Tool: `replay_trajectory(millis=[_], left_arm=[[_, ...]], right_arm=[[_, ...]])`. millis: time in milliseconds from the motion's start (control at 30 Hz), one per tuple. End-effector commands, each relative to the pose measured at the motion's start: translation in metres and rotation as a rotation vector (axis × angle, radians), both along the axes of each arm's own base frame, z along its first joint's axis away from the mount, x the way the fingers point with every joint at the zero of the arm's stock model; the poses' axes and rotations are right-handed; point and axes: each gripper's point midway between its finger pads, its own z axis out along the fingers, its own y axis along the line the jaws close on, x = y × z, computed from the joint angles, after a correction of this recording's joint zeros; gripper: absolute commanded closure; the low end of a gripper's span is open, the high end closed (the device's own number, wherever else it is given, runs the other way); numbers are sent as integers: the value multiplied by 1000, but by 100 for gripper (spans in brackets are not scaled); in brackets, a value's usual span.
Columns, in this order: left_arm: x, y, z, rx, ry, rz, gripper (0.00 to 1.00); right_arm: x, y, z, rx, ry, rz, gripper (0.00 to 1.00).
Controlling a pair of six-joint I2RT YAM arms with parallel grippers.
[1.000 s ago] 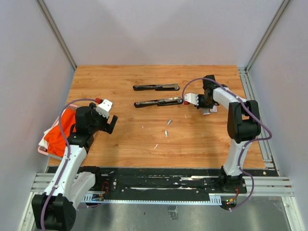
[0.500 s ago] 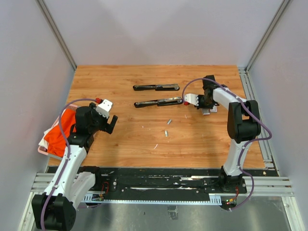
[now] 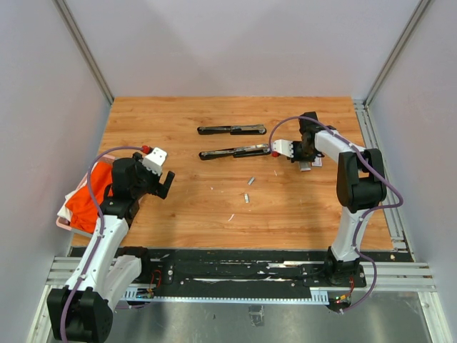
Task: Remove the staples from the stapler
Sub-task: Place the staple in the staple box.
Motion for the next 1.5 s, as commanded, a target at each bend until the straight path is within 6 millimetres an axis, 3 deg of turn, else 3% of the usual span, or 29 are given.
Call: replay_trajectory(millis=[0, 267, 500, 667, 967, 1167, 1200, 1267, 1467], left_arm=[[3, 2, 2, 5, -24, 2, 2], [3, 2, 2, 5, -23, 2, 2], [3, 2, 2, 6, -24, 1, 2], [3, 2, 2, 7, -25, 2, 2], [3, 2, 2, 6, -25, 0, 2], [3, 2, 2, 6, -23, 1, 2], [3, 2, 2, 6, -22, 0, 2], [3, 1, 2, 5, -22, -2, 2], [3, 1, 1, 6, -21, -3, 2]], right_arm=[[-15, 8, -10, -6, 62, 36, 98], [-4, 1, -7, -47, 10, 0, 99], [-8, 13, 7, -10, -7, 39, 99], [-15, 16, -1, -20, 19, 58, 99], [-8, 12, -7, -41, 16, 30, 97], [-3, 15, 0, -23, -5, 22, 86], [-3, 16, 0, -22, -5, 24, 80], [-2, 16, 1, -21, -7, 25, 48], [2, 22, 23, 25, -54, 13, 44]])
